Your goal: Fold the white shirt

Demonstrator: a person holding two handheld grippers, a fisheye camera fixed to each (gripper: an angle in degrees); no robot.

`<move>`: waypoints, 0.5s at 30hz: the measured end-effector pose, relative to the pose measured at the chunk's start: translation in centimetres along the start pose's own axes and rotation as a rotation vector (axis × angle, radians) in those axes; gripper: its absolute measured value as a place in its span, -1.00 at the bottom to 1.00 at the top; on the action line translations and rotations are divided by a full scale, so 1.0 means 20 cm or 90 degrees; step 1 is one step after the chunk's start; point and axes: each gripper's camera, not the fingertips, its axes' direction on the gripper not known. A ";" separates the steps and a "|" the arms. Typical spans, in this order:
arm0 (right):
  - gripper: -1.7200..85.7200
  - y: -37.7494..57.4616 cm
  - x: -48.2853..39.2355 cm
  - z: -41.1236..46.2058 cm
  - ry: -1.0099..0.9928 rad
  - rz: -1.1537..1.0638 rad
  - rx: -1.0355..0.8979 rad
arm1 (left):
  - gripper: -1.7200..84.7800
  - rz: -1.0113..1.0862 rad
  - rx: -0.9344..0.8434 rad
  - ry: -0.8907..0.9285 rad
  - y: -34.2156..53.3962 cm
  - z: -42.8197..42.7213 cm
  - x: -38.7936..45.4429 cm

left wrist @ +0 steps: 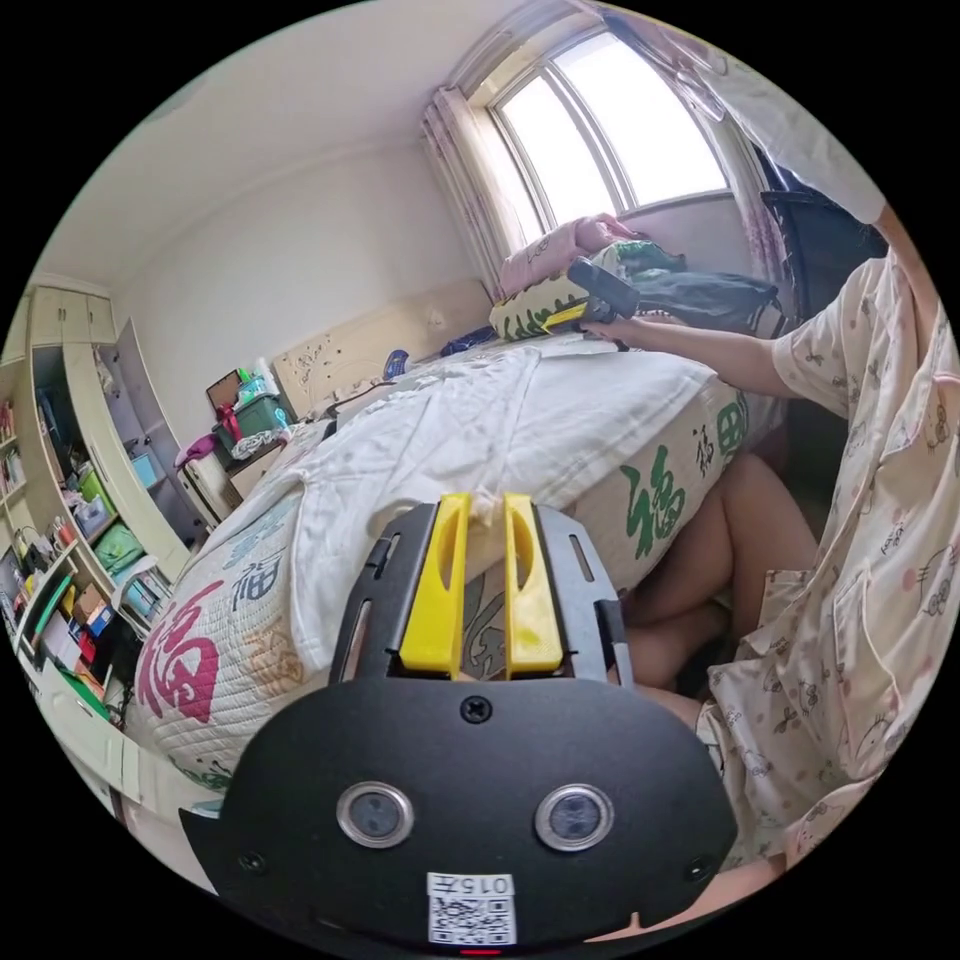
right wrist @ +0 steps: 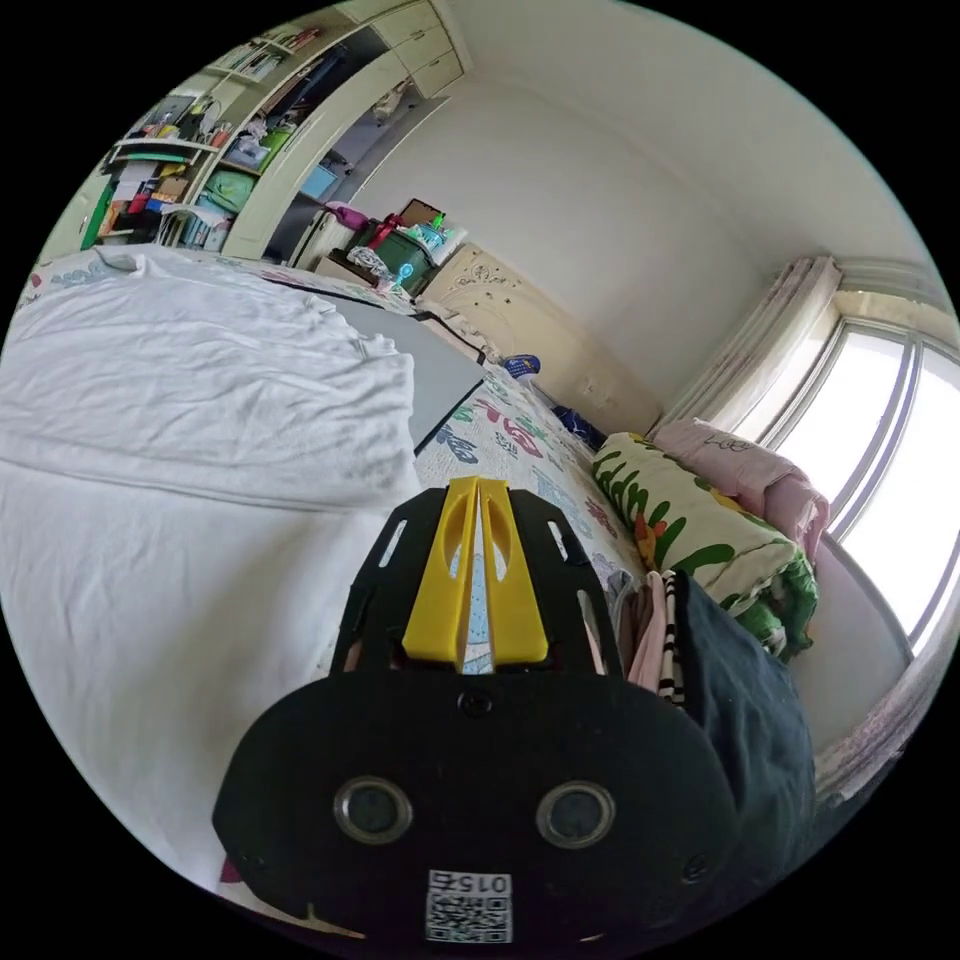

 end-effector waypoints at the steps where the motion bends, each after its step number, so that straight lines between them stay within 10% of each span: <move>1: -0.98 0.02 -0.04 0.02 0.027 -0.020 0.000 | -0.87 -0.013 0.001 0.004 -0.05 -0.05 -0.01; 15: -0.98 0.19 -0.37 0.22 0.190 -0.195 0.004 | -0.91 -0.048 0.026 0.080 -0.74 -0.59 -0.18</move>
